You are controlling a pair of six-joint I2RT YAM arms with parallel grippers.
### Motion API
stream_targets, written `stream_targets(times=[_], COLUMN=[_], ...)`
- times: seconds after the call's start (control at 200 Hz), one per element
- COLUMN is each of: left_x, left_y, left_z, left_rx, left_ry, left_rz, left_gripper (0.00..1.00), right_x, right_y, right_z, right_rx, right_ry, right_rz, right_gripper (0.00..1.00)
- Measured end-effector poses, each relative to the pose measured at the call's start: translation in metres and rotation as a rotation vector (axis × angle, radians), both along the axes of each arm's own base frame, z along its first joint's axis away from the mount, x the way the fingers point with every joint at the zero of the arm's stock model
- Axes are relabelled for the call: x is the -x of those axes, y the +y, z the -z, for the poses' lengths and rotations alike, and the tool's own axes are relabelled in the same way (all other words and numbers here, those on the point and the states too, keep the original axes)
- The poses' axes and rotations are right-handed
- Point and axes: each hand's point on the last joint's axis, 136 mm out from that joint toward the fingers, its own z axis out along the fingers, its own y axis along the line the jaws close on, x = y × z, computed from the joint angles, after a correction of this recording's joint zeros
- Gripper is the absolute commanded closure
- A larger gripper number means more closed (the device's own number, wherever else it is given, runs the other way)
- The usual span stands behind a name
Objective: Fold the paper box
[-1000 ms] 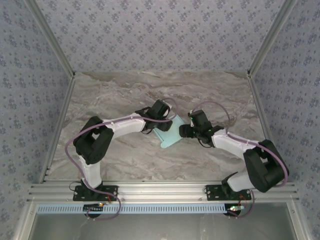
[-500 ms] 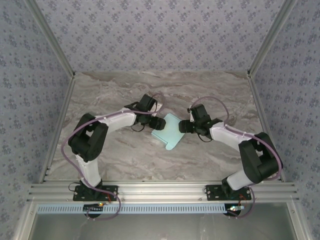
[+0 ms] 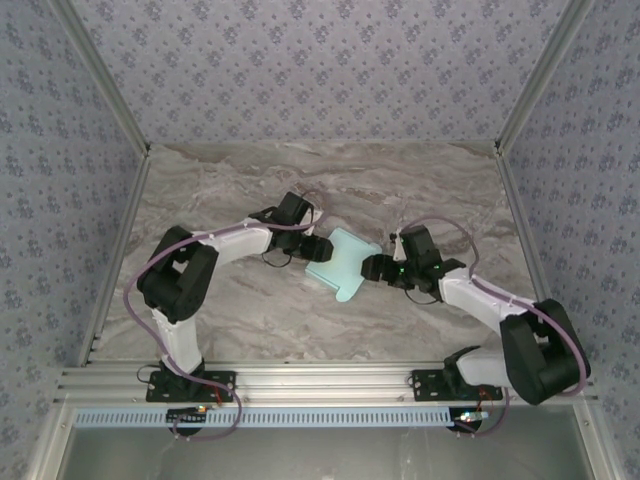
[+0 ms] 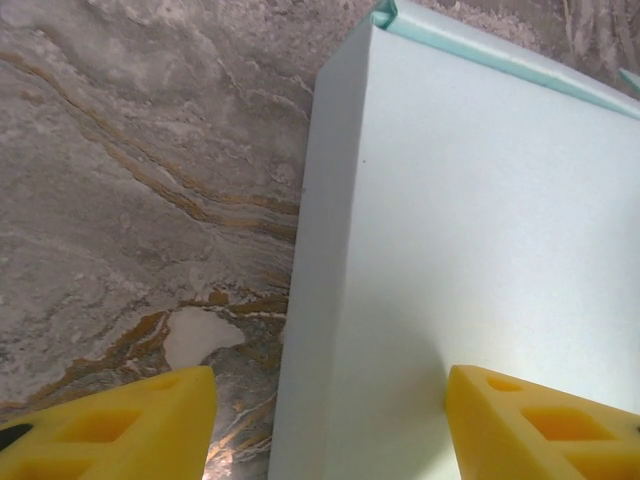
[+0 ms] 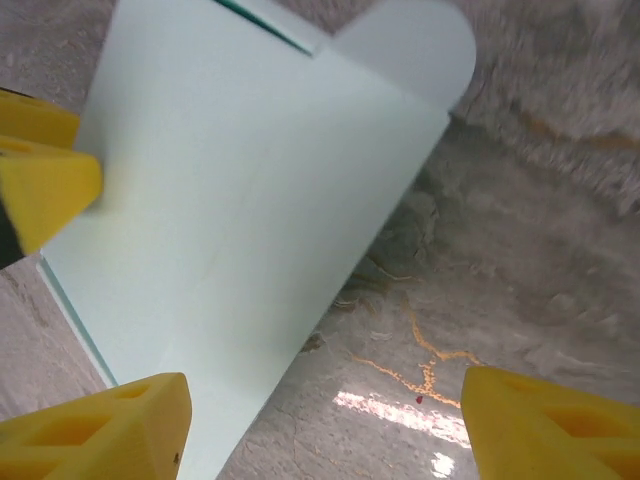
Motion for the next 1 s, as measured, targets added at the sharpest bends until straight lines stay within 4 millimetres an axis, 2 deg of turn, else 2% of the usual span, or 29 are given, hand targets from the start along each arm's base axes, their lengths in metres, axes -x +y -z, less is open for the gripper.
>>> stream_targets(times=[0.135,0.24,0.355,0.55,0.7,0.999], left_x=[0.001,0.002,0.003,0.004,0.005,0.015], left_y=[-0.001,-0.002,-0.003,0.004,0.004,-0.010], left_z=[0.000,-0.001,-0.001,0.000,-0.001,-0.005], left_rx=[0.018,0.037,0.067,0.142,0.197,0.290], left_ry=[0.011,0.022,0.038,0.095,0.130,0.190], left_rz=[-0.019,-0.027,-0.035,-0.058,-0.064,-0.026], left_gripper=[0.46,0.52,0.59,0.66,0.67,0.63], right_x=[0.000,-0.003,-0.009,-0.020,-0.021,-0.014], right_y=[0.010,0.018,0.026,0.030,0.031,0.030], right_z=[0.014,0.017,0.013,-0.001,-0.015,-0.058], right_rx=[-0.085,-0.147,-0.208,-0.309,-0.369,-0.417], right_ry=[0.037,0.046,0.027,-0.024,-0.052,-0.128], right_rz=[0.011,0.012,0.005,0.023,0.038,0.049], right_gripper=[0.39,0.56,0.74,0.93,0.97,0.94])
